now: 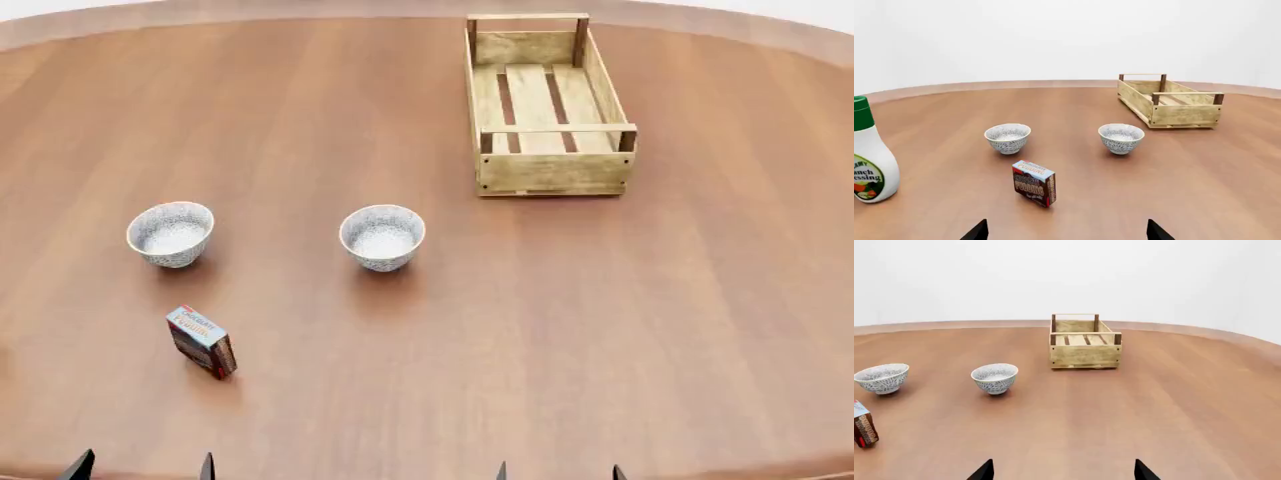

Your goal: Stack the right bowl on the left bowl and place them in the tray.

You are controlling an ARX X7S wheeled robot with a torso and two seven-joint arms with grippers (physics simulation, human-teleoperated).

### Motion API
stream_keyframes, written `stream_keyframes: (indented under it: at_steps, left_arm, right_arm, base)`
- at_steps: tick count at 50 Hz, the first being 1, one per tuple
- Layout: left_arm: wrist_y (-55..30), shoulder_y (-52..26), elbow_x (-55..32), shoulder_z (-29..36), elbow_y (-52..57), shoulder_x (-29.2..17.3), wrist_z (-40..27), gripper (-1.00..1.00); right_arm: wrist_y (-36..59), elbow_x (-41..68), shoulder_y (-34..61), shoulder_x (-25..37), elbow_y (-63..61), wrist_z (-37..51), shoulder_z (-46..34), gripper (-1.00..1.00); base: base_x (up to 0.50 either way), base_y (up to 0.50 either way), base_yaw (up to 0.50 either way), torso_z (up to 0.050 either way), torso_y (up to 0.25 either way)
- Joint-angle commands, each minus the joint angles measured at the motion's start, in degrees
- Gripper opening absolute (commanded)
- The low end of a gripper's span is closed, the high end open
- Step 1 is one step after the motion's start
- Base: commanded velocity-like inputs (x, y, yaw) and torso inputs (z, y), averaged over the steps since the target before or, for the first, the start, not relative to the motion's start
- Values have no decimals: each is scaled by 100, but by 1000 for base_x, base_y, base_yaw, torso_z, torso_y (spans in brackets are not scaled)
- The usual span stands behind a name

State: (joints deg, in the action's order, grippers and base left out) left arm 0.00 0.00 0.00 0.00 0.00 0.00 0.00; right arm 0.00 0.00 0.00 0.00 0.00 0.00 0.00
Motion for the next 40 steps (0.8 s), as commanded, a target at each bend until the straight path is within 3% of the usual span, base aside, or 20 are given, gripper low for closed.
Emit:
stream_keyframes:
  at_steps: [1,10,11,22,32,40]
  left_arm:
    - [54,-4,-125,73,-48,-98,-89,100]
    - [-31,15,-215,276,51,-247,-258,100]
    - [-72,-1,-28,51,11,-65,-65,100]
    - [-747,-1,-207,220,801,-266,-422,100]
    - [-2105,136,-232,254,3051,-415,-696,100]
    - [-2754,96,-210,151,3988,-493,-937,100]
  right_arm:
    - [24,21,16,87,26,151,-139,100]
    - [85,102,18,234,-4,342,-335,100]
    - [113,-69,-5,51,-51,133,-131,100]
    - [323,128,-84,274,-464,325,-306,100]
    - [1373,137,-256,458,-2616,365,-507,100]
    - [2246,147,-202,578,-4035,426,-604,100]
  base:
    - [0,0,0,0,0]
    - [0,0,0,0,0]
    - [0,0,0,0,0]
    - [0,0,0,0,0]
    - [0,0,0,0,0]
    - [0,0,0,0,0]
